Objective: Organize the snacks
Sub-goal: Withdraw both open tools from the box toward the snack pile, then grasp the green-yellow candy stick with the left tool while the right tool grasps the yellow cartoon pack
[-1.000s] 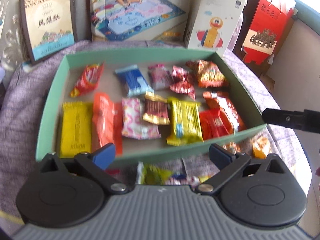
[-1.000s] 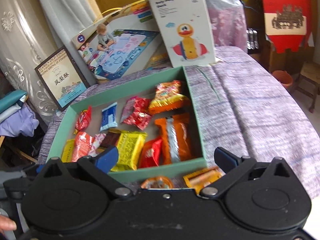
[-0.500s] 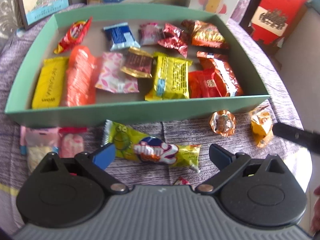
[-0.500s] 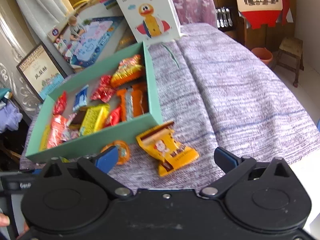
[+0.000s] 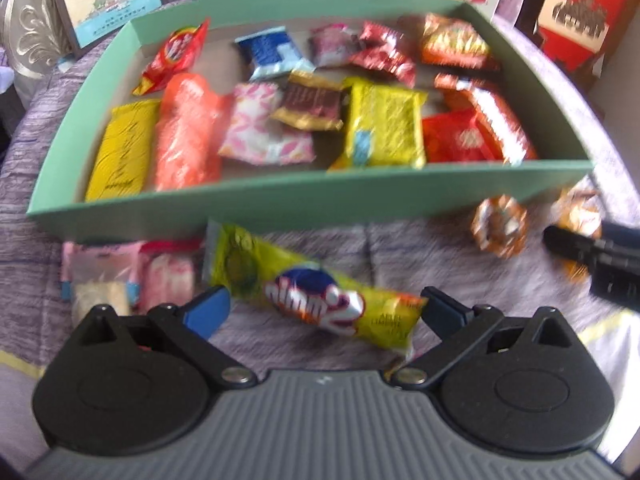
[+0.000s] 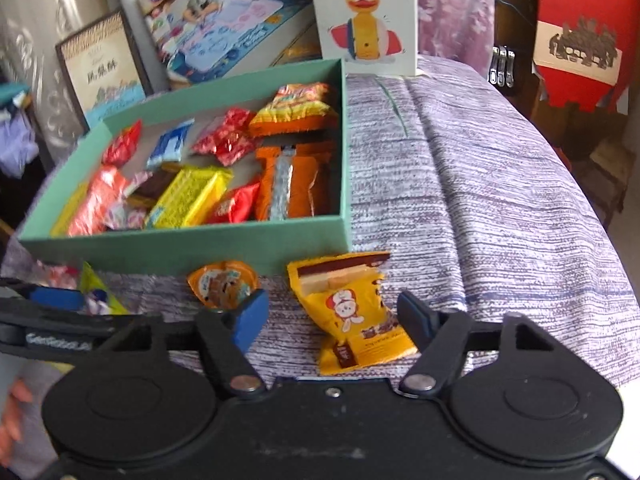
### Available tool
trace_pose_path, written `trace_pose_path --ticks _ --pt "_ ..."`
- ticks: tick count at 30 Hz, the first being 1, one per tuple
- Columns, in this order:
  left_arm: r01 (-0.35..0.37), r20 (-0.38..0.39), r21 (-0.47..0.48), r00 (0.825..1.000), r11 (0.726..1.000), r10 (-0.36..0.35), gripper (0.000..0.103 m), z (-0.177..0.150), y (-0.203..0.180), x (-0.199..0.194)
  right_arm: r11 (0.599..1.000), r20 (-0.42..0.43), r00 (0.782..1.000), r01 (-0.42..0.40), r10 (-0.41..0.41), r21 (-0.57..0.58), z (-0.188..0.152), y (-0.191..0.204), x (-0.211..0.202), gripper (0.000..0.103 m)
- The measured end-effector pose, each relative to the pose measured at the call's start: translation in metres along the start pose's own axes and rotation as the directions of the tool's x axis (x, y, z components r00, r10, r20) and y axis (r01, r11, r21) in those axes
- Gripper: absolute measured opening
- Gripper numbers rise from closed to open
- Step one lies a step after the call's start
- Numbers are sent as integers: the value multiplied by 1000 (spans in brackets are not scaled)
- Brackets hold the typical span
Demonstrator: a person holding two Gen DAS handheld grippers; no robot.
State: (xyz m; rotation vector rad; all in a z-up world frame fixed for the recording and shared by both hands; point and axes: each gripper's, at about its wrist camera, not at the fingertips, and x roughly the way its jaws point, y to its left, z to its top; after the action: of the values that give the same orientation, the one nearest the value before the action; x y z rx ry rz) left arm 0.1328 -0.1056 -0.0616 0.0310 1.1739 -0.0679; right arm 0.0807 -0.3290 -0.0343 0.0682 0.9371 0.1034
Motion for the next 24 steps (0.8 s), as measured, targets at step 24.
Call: trace_pose_path --ticks 24 --pt "115 3 -261 993 958 -118 65 -11 39 -15 995 4 998 -68 68 70 -34 -1 -20 37"
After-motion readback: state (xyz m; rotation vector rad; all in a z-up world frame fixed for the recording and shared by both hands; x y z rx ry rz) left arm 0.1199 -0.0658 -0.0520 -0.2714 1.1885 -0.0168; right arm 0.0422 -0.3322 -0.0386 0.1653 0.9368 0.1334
